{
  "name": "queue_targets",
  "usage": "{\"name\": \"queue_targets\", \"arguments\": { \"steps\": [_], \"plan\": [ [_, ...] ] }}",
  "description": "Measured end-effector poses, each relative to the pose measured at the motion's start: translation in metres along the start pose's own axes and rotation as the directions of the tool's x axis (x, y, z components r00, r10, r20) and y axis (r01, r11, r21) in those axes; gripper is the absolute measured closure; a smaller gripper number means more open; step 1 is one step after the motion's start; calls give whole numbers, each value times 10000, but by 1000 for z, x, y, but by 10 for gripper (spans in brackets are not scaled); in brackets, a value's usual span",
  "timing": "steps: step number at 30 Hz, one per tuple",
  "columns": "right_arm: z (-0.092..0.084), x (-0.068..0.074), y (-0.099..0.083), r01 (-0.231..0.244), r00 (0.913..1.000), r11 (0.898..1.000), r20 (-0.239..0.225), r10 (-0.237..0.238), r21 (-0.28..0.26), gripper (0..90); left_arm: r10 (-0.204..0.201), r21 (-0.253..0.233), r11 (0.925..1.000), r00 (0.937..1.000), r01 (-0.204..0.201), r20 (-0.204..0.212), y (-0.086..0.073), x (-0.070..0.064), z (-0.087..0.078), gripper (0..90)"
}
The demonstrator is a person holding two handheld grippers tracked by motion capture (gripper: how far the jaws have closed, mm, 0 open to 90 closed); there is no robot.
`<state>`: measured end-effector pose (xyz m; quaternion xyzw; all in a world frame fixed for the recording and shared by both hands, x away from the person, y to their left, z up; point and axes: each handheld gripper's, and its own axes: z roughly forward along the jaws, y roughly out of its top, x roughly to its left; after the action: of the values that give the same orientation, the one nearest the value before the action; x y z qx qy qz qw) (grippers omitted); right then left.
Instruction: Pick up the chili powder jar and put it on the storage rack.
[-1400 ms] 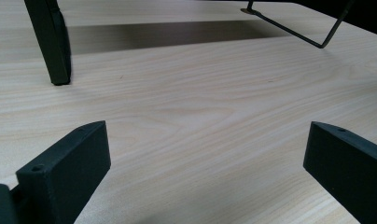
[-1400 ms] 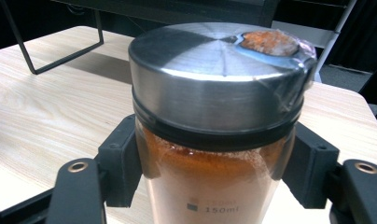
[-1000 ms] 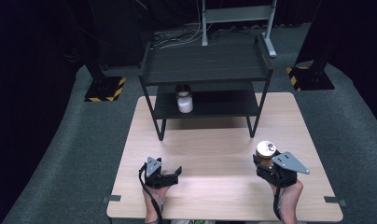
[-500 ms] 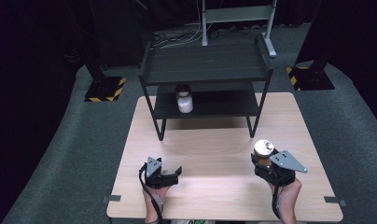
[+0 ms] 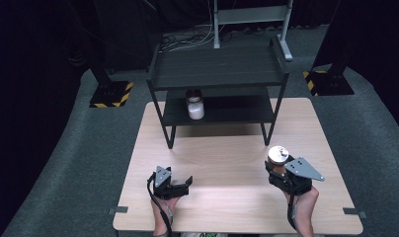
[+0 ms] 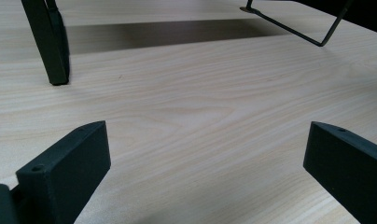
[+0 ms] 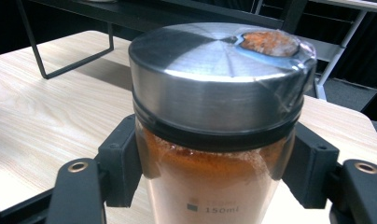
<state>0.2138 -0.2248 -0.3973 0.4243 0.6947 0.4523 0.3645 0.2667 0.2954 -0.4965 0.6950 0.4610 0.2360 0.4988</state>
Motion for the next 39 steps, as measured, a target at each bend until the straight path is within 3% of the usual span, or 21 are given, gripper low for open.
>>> {"name": "queue_targets", "arguments": {
  "steps": [39],
  "plan": [
    [13,-1,20,454,9989,9988,-80,-456,-198,306,-26,-5,10000,10000,26,55,0,1,0,6]
  ]
}}
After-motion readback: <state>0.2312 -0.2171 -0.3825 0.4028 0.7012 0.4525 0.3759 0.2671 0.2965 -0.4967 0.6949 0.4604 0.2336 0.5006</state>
